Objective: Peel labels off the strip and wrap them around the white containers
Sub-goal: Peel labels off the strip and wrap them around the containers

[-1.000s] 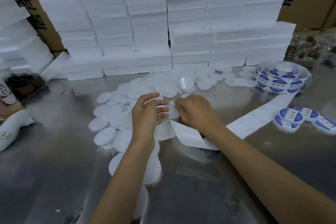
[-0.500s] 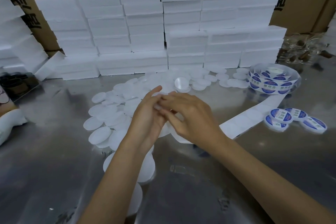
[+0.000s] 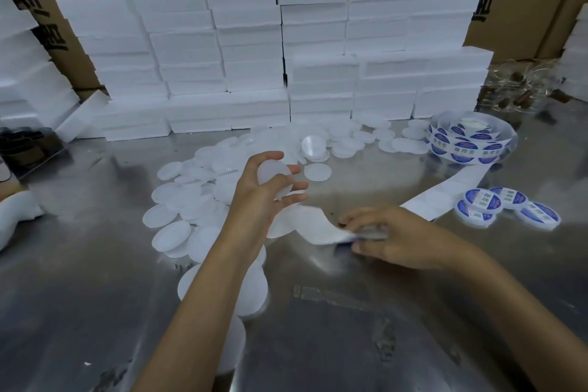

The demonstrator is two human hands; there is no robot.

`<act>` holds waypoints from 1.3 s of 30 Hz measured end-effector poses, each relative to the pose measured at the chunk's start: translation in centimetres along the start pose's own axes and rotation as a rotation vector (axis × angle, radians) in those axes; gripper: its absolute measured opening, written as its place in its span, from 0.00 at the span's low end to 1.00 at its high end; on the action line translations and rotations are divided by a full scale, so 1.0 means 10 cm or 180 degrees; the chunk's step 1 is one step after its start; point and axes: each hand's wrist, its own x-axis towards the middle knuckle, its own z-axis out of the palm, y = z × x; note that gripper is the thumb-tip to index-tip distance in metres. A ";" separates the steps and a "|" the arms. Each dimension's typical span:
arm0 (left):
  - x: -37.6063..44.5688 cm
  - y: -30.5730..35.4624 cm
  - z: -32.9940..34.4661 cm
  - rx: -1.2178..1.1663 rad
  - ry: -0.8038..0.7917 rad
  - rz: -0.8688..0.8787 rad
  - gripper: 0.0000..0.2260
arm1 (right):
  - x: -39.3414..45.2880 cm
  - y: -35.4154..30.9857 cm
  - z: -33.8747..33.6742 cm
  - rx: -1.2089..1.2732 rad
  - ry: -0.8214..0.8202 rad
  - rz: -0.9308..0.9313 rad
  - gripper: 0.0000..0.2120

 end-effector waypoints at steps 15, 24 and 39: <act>-0.07 -0.12 0.10 0.1497 -0.0509 0.0526 0.14 | 0.05 -0.17 0.17 0.2036 0.0614 -0.0062 0.06; -0.06 -0.15 0.11 0.1657 -0.0452 0.0571 0.14 | 0.05 -0.23 0.26 0.0903 0.1588 -0.0596 0.14; -0.04 -0.18 0.09 0.1754 -0.0582 0.0639 0.16 | 0.05 -0.26 0.27 0.0391 0.1903 -0.0782 0.12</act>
